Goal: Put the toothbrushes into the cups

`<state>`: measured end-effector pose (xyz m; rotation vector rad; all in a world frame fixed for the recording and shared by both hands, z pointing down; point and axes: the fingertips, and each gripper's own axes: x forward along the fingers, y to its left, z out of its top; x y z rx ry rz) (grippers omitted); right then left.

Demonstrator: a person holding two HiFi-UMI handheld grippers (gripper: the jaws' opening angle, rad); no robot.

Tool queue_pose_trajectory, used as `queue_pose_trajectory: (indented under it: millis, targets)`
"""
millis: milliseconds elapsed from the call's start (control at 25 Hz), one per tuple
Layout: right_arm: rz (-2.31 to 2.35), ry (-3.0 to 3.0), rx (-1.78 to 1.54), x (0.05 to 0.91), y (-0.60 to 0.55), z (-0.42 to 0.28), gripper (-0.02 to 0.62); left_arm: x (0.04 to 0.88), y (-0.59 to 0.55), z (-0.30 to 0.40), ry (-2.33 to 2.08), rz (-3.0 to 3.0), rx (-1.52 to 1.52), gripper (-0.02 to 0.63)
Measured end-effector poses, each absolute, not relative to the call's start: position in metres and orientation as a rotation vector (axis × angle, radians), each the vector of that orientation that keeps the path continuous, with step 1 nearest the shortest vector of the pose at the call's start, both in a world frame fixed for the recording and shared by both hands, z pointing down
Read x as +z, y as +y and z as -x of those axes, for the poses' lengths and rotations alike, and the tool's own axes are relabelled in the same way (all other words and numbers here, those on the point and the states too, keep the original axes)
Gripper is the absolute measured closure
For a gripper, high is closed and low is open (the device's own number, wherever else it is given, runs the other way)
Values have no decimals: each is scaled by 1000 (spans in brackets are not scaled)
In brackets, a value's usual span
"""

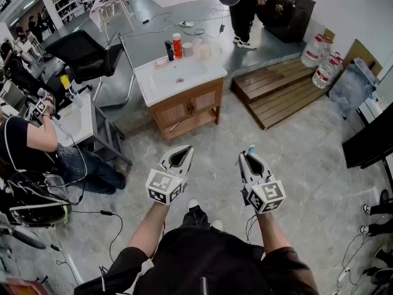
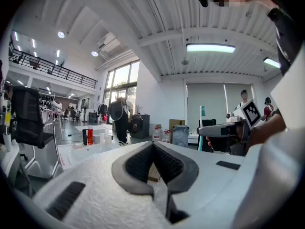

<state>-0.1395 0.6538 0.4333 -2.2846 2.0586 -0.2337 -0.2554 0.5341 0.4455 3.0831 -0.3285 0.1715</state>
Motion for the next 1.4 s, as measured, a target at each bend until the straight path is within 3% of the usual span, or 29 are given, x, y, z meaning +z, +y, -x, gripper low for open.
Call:
queue_pose_trajectory:
  millis: [1040,1400]
  targets:
    - [2255,2064,-351,459,479,112,560,471,371,217,-285,-3059,193,606]
    - [2256,2048,-394,467,431,47,560,477,320,155,-306,-3046,194,606]
